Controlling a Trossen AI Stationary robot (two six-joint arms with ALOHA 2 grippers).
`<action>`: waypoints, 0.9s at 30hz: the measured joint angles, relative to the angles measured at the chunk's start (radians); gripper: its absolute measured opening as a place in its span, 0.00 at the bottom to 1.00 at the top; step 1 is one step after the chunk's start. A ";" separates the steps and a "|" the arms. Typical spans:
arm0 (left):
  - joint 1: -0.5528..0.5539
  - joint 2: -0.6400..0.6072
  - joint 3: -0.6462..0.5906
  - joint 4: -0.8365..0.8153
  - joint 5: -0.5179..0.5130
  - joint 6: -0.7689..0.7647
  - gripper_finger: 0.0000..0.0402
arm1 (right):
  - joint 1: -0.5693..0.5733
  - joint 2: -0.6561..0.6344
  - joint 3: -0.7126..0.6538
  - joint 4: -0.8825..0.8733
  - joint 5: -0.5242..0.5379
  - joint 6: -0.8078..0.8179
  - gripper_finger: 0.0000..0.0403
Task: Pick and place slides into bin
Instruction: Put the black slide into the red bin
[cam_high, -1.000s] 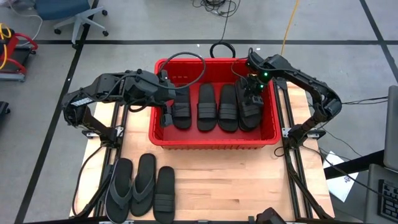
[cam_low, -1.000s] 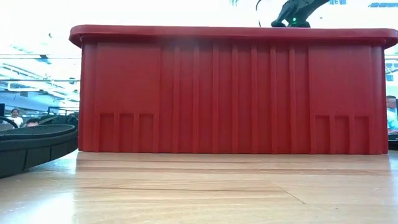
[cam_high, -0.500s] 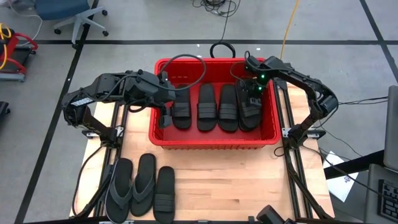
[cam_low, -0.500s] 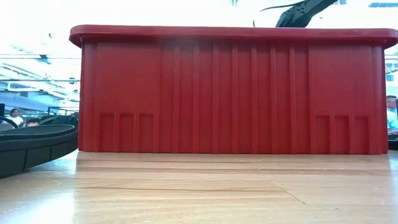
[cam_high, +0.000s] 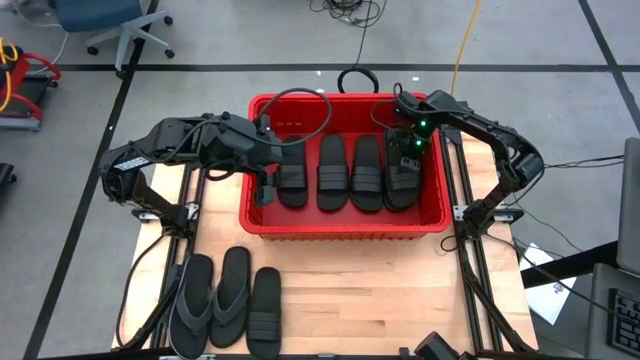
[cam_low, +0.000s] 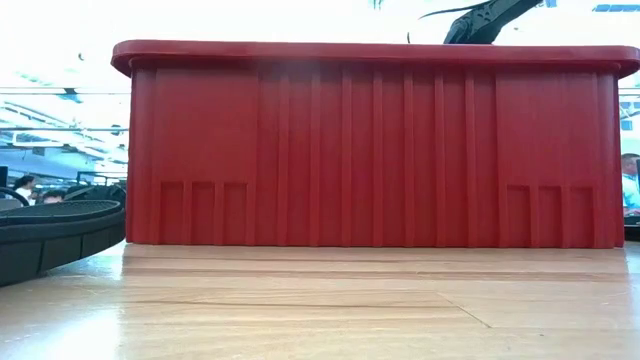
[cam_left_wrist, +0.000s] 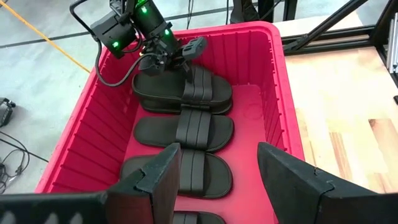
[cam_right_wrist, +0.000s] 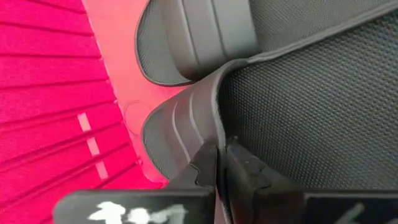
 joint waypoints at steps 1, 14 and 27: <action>0.000 0.000 0.000 0.000 0.000 -0.001 0.53 | 0.000 0.000 0.000 0.000 0.001 0.013 0.02; 0.000 0.000 0.000 -0.032 0.018 -0.028 0.53 | -0.006 -0.020 -0.002 0.027 -0.034 0.114 0.05; -0.001 0.000 0.000 -0.034 0.053 -0.020 0.53 | -0.007 -0.137 -0.002 0.090 -0.016 0.135 0.36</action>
